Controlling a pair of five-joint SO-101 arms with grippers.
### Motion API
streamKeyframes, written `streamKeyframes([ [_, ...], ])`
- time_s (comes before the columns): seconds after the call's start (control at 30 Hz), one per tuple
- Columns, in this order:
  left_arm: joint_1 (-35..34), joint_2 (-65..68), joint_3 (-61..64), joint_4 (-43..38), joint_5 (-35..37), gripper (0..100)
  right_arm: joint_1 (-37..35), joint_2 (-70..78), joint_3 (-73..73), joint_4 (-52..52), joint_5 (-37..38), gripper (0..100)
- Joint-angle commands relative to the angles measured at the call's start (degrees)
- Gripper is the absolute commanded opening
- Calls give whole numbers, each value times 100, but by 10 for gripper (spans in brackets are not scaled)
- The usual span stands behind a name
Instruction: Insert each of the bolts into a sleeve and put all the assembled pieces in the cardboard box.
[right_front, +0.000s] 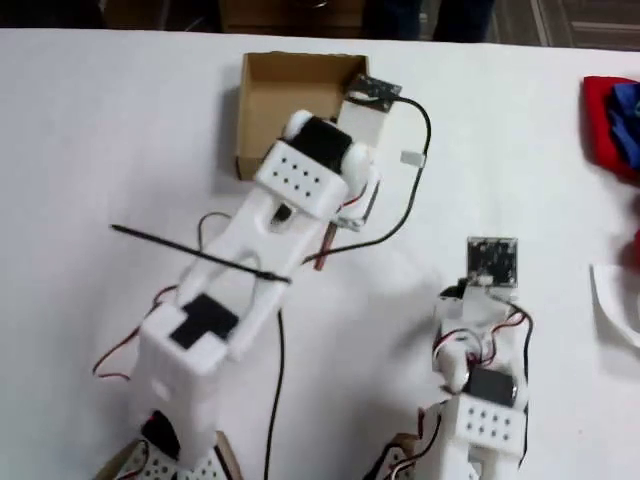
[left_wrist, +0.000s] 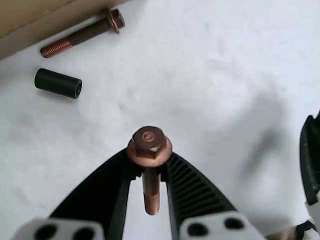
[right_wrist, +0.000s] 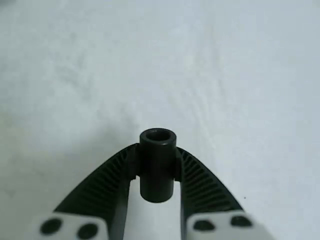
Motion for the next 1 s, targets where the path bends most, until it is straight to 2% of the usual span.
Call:
streamKeyframes([
  [0.0, 9, -1222, 998, -1152, 246, 24, -382, -1446, 185, 611, 0, 24],
  [0.1, 79, -1978, 2070, -2119, 457, 24, -708, -2273, 378, 1042, -9, 24],
  [0.23, 18, -2831, 3222, -3455, 545, 24, -1121, -2053, 176, 919, -18, 24],
  [0.4, 62, -3745, 3960, -4615, 563, 24, -1552, -2158, 378, -532, -431, 24],
  [0.53, 26, -4334, 4189, -5371, 545, 24, -2176, -2035, 369, -1754, -527, 24],
  [0.7, 79, -4695, 4453, -5943, 536, 24, -2791, -1684, 378, -2484, -536, 24],
  [0.97, 79, -4747, 4787, -5978, 571, 24, -2774, -1543, 343, -3116, -536, 24],
])
